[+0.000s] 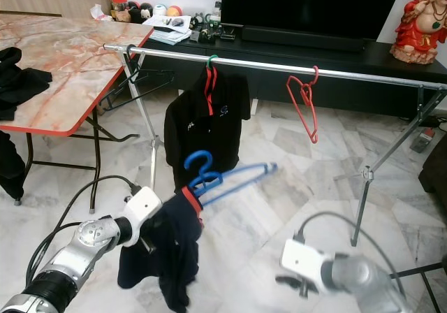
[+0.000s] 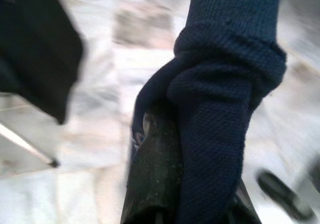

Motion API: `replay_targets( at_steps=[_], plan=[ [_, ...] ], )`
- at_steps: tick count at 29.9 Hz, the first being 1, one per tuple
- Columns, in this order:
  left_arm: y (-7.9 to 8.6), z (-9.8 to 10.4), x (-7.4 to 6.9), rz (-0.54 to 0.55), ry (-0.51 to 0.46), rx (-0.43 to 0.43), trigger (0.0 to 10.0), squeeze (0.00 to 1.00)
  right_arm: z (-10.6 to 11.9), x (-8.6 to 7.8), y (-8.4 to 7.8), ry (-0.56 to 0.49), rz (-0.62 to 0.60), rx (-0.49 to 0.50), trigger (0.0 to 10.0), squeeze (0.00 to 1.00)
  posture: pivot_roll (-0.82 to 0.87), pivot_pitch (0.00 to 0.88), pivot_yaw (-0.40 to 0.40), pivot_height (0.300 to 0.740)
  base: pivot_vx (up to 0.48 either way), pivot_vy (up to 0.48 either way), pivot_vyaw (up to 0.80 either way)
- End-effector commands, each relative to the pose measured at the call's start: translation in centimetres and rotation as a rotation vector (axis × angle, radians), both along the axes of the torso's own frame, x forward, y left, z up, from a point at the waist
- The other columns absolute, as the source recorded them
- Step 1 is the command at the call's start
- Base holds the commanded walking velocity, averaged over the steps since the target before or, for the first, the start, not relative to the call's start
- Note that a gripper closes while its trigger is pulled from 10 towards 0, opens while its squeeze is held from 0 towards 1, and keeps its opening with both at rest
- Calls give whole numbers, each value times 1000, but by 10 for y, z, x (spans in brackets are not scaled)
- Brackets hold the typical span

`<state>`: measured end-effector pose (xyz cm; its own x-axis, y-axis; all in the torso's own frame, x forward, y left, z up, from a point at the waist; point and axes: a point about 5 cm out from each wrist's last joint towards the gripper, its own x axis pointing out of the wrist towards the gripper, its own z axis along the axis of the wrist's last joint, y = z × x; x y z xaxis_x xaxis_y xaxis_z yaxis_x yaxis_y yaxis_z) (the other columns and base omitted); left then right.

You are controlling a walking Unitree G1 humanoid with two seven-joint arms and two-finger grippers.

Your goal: Hang hanger

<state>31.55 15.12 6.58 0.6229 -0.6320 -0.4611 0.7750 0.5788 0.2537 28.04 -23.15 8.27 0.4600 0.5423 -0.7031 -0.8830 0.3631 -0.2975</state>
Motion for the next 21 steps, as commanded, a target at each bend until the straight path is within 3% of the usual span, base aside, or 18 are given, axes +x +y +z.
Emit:
replay_targets(
  at_steps=[1,7,18,19,20,21],
  plan=[
    [-2,-2,-3,-67,8,45,0,0,8,1,0,4,25,23,10000,1000,-44,64,-55,740,0,0,0],
    [-4,-18,-17,-196,110,142,0,0,28,2,26,34,226,92,10000,1000,-44,59,-59,740,0,0,0],
    [-7,-22,-22,-236,130,169,0,0,38,25,39,-37,258,82,10000,1000,-36,54,-63,740,0,0,0],
    [-7,-21,-22,-237,131,169,0,0,36,26,40,-37,246,85,10000,957,-31,53,-63,740,0,0,0],
    [-7,-21,-22,-240,131,170,0,0,30,27,42,-36,238,80,10000,75,-31,53,-63,740,0,0,0],
    [-7,-21,-22,-242,131,170,0,0,27,27,42,-31,235,77,10000,0,-29,53,-63,740,0,0,0]
  ],
)
